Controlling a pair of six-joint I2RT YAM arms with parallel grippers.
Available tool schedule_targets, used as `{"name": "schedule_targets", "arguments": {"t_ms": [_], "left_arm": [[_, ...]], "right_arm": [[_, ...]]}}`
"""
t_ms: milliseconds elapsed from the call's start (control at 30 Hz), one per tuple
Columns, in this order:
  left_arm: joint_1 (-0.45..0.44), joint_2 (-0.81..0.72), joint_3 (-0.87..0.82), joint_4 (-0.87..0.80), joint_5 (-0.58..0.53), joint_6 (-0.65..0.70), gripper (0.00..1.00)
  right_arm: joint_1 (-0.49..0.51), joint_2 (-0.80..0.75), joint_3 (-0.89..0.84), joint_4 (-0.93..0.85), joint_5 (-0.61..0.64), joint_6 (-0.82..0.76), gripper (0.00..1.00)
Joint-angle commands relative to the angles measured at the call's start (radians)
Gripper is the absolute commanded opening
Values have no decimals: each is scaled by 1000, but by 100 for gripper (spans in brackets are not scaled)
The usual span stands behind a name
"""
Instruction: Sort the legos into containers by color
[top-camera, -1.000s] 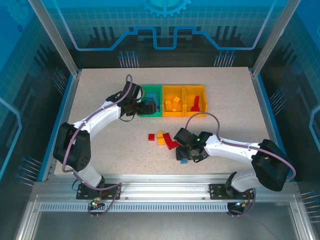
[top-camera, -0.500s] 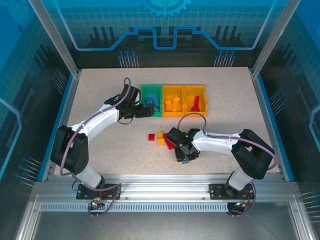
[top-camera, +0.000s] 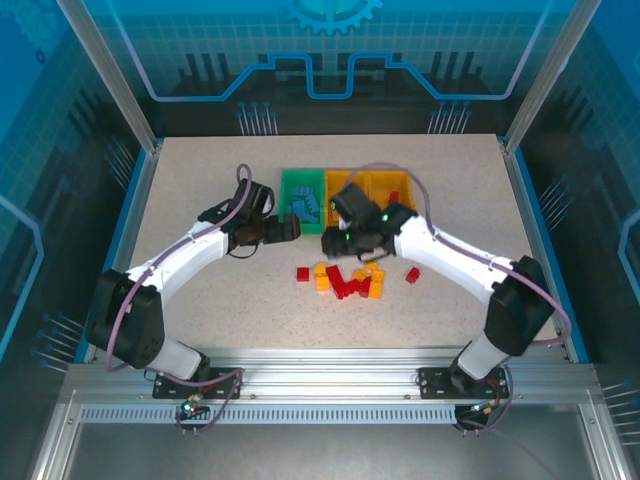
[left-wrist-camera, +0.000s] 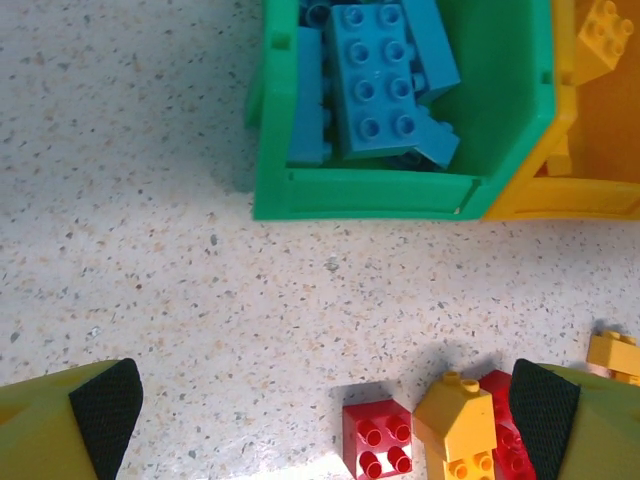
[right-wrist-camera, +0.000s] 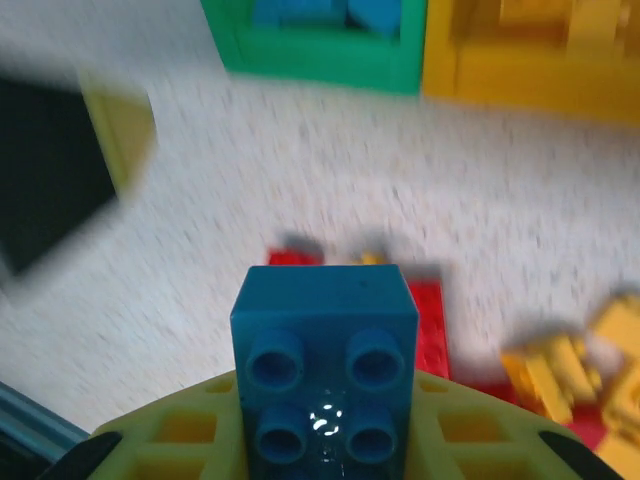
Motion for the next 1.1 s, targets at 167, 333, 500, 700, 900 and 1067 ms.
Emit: {"name": "schedule_targets", "arguments": {"t_ms": [167,333,500,700,900,1067], "left_arm": [[2,-60,-101,20,-12,-77,99],[-1,-69,-146,38,45,-121,99],[-43,-47,-155,16,55,-186,99],[-149,5,-122,2,47,-238,99],[-218,78,-83,-37,34,-268,98],[-239,127,-65,-64,34,-295,91]], "right_arm": [[-108,445,551,-163,-172,-76,23],[-132,630,790,-262,-156,-41,26],[-146,740,920,-298,-149,-10,32],[-154,800,1005,-324,-142,6,65],[-150,709,944,-313,-140,-24,83],[-147,460,678,-210,-55,-43,86]]}}
